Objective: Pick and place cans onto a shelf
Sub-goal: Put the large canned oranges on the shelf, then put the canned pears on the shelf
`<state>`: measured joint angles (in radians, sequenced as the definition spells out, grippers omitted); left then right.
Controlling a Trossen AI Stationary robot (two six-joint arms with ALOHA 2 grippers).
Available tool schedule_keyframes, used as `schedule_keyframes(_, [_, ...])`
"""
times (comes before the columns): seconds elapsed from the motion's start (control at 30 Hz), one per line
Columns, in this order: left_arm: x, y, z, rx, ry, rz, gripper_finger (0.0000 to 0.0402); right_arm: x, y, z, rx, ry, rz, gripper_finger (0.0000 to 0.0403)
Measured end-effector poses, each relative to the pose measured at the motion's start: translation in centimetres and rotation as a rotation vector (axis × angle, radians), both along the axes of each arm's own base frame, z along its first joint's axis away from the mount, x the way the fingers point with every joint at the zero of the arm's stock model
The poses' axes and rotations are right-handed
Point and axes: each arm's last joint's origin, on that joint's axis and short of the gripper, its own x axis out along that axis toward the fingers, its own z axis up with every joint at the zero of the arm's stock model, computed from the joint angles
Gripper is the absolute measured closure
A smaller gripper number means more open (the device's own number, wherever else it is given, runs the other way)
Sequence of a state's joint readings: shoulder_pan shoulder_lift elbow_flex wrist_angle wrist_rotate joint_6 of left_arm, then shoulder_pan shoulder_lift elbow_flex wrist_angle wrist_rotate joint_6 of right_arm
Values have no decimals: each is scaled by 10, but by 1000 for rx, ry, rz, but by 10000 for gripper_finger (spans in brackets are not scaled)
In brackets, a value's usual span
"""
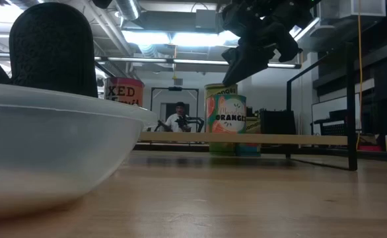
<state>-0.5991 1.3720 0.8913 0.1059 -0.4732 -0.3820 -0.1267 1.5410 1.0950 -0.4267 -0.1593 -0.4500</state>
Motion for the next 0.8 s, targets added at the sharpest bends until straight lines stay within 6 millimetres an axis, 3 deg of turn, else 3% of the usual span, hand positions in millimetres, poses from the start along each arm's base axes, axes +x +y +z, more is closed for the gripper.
schedule_keyframes(0.23, [0,0,0,0,0,1,335,0,0,0,0,1,0,327])
schedule_keyframes(0.5, [0,0,0,-1,0,1,335,-1,0,1,-2,-1,-2,324])
schedule_keyframes(0.8, [0,0,0,-2,-1,1,335,-4,0,20,-8,-40,-3,324])
